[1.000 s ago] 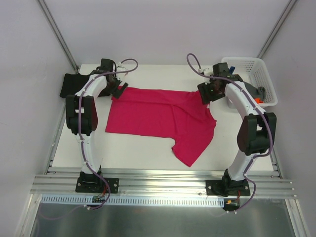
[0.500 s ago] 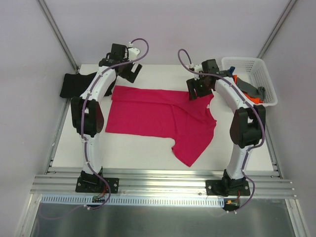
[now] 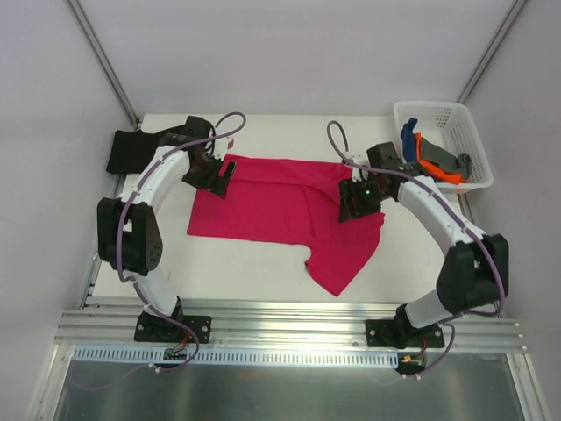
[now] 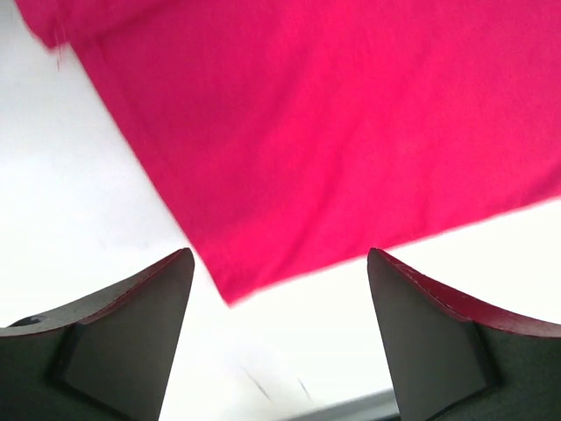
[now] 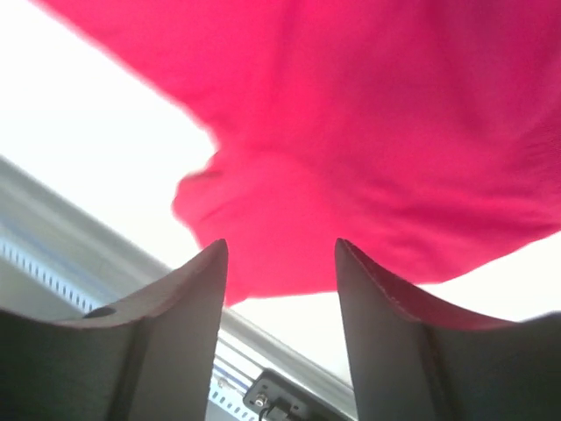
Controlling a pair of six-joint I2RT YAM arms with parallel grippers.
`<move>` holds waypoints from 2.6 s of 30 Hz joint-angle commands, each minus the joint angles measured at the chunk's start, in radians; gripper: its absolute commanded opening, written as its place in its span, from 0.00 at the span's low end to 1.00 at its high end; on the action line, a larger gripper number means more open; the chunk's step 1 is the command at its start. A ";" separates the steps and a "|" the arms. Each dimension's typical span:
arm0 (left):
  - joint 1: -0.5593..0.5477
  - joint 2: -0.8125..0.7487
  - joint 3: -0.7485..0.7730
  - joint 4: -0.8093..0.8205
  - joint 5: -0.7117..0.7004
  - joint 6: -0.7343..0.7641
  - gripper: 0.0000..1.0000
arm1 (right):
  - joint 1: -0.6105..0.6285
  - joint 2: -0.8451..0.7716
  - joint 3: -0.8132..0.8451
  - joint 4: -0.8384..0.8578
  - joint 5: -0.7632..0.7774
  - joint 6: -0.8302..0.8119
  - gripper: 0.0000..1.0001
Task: Fold and stack the t-shirts
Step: Fold the tshirt
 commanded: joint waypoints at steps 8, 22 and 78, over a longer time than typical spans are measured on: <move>-0.001 -0.250 -0.313 0.021 -0.067 0.065 0.70 | 0.372 -0.310 -0.227 -0.124 0.054 -0.273 0.49; 0.053 -0.353 -0.684 0.497 -0.277 0.401 0.68 | 0.537 -0.449 -0.526 -0.008 0.239 -0.671 0.43; 0.186 -0.258 -0.521 0.528 -0.172 0.349 0.68 | 0.788 -0.278 -0.562 0.139 0.220 -0.602 0.33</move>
